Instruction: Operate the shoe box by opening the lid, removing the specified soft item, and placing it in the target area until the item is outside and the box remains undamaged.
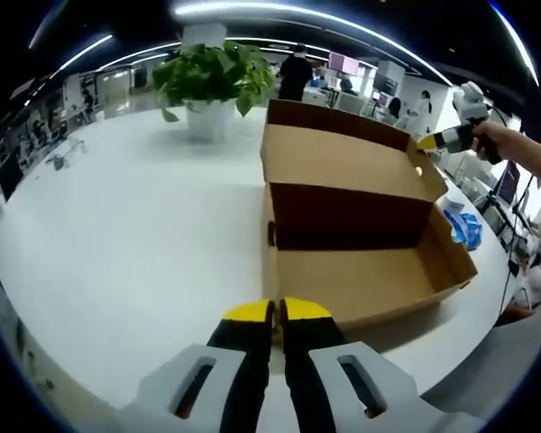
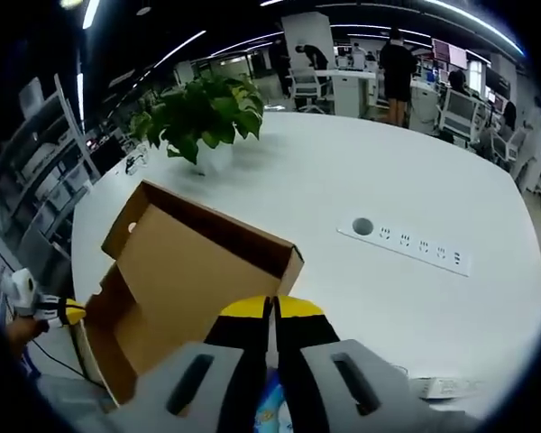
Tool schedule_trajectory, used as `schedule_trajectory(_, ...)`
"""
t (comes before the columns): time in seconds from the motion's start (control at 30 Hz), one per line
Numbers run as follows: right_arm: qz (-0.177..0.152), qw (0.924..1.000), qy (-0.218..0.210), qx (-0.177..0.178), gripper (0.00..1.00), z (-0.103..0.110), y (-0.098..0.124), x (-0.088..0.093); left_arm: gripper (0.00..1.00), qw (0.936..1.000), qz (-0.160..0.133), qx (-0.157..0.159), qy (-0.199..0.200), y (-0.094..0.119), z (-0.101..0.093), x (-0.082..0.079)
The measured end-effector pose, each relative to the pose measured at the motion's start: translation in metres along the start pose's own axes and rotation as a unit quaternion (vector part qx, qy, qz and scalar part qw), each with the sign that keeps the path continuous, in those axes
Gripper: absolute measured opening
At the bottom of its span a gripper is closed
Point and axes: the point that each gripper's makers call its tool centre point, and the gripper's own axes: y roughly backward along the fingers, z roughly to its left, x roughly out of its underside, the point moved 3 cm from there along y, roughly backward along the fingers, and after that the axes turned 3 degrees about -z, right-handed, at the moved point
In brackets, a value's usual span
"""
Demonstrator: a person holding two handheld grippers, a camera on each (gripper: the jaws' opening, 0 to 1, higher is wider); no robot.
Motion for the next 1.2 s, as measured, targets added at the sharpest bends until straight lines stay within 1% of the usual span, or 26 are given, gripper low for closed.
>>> schedule_trajectory(0.27, -0.020, 0.9997, 0.009, -0.006, 0.00, 0.009, 0.016, -0.003, 0.00, 1.0000, 0.000, -0.002, -0.002, 0.000, 0.000, 0.000)
schedule_trajectory(0.47, -0.040, 0.9991, 0.011, -0.009, 0.00, 0.016, 0.029, -0.003, 0.00, 1.0000, -0.001, -0.002, -0.001, 0.000, 0.000, 0.000)
schedule_trajectory(0.67, -0.052, 0.9984, 0.014, -0.018, 0.00, 0.022, 0.041, -0.001, 0.00, 1.0000, 0.001, -0.002, -0.002, 0.000, -0.001, 0.000)
schedule_trajectory(1.2, -0.091, 0.9952, 0.019, -0.030, 0.00, 0.043, 0.072, 0.013, 0.01, 0.9998, 0.007, -0.002, -0.017, 0.001, -0.001, 0.000)
